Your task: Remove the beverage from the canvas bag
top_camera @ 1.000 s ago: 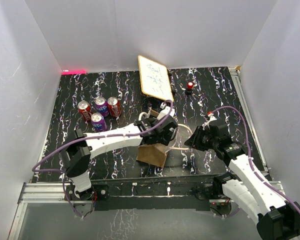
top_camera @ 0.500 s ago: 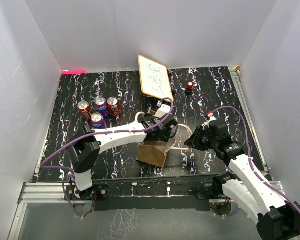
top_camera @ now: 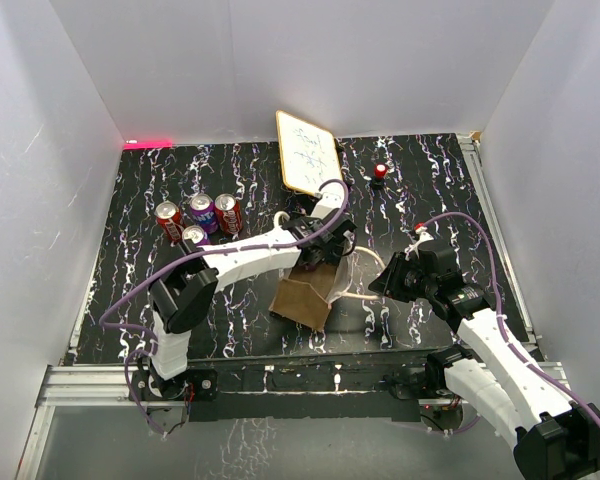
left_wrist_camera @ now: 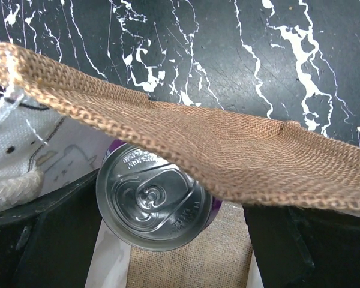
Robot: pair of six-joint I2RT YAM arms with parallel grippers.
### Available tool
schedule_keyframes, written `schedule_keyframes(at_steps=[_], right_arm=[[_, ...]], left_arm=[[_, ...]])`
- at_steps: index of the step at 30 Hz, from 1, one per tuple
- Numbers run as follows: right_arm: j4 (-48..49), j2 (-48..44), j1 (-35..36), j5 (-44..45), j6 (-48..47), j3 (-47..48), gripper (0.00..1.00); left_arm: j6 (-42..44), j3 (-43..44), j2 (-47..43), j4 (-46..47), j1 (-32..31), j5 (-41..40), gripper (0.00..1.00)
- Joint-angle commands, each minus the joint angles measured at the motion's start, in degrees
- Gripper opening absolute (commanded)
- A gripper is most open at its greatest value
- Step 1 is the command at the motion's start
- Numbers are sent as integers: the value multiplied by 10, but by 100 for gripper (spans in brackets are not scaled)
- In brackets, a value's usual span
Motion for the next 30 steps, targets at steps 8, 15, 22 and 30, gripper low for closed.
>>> schedule_keyframes(at_steps=[8, 15, 22, 30], right_arm=[[24, 3, 2, 4, -5, 3, 24], [23, 5, 2, 3, -5, 3, 24], [22, 11, 2, 7, -4, 3, 24], [23, 7, 2, 10, -3, 2, 24]], left_arm=[[26, 12, 14, 36, 30, 3, 81], [51, 5, 26, 60, 46, 13, 82], [84, -11, 10, 91, 48, 23, 56], [97, -41, -46, 96, 49, 62, 23]])
